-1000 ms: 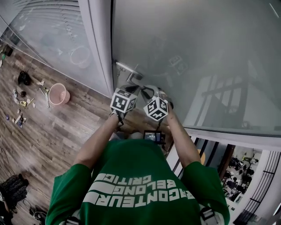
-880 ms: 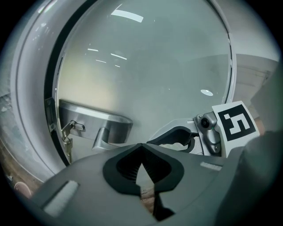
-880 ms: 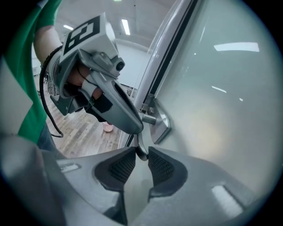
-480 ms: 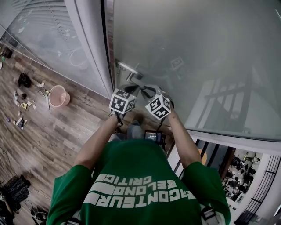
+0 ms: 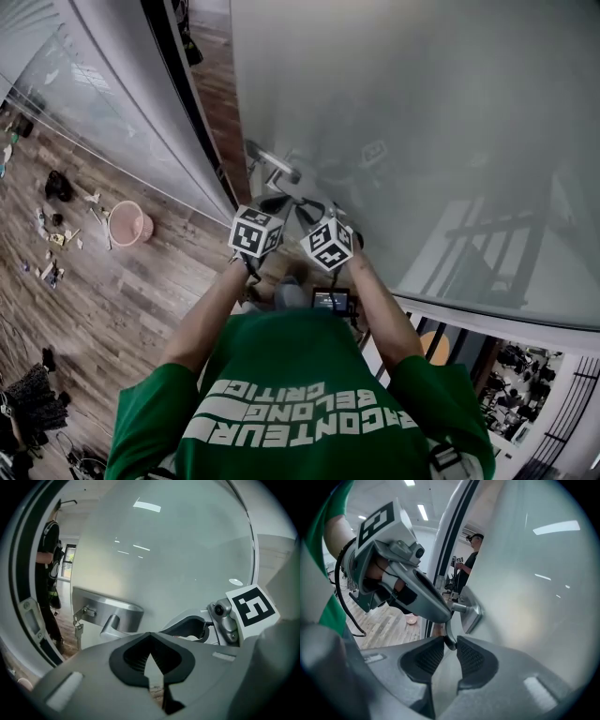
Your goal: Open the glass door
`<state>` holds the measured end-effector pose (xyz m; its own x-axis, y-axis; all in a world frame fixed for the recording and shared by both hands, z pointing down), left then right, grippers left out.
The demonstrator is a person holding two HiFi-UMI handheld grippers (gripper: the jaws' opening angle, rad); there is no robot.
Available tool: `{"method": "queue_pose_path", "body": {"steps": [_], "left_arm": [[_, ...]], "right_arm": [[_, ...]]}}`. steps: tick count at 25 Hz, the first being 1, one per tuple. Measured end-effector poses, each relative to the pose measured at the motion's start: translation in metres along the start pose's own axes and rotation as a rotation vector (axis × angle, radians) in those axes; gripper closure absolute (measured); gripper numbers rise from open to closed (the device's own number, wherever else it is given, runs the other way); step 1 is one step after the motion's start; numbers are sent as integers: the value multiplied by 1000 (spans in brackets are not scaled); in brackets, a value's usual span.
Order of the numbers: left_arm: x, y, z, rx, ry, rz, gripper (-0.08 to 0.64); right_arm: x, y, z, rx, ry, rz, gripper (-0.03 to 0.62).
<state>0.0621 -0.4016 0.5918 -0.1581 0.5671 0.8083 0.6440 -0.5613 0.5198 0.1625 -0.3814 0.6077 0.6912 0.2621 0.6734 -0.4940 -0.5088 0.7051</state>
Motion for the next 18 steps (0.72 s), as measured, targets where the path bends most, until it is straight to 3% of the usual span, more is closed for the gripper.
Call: {"method": "queue_pose_path", "body": {"steps": [18], "left_arm": [[-49,57,4,-92,6,3,543]], "right_arm": [[5,6,64,95,74,-3,515]]}}
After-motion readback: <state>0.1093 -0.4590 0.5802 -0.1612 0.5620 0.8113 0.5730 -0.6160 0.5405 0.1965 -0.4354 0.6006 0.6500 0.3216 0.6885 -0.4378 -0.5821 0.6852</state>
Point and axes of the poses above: the fingertips, and each gripper's own axes: y forward along the fingers, z to its right, x out of its underside, the point moved 8 cm from there along -y, backward along the fingers, and after that the axes turned 7 degrees about -x, right-handed, at the moved point
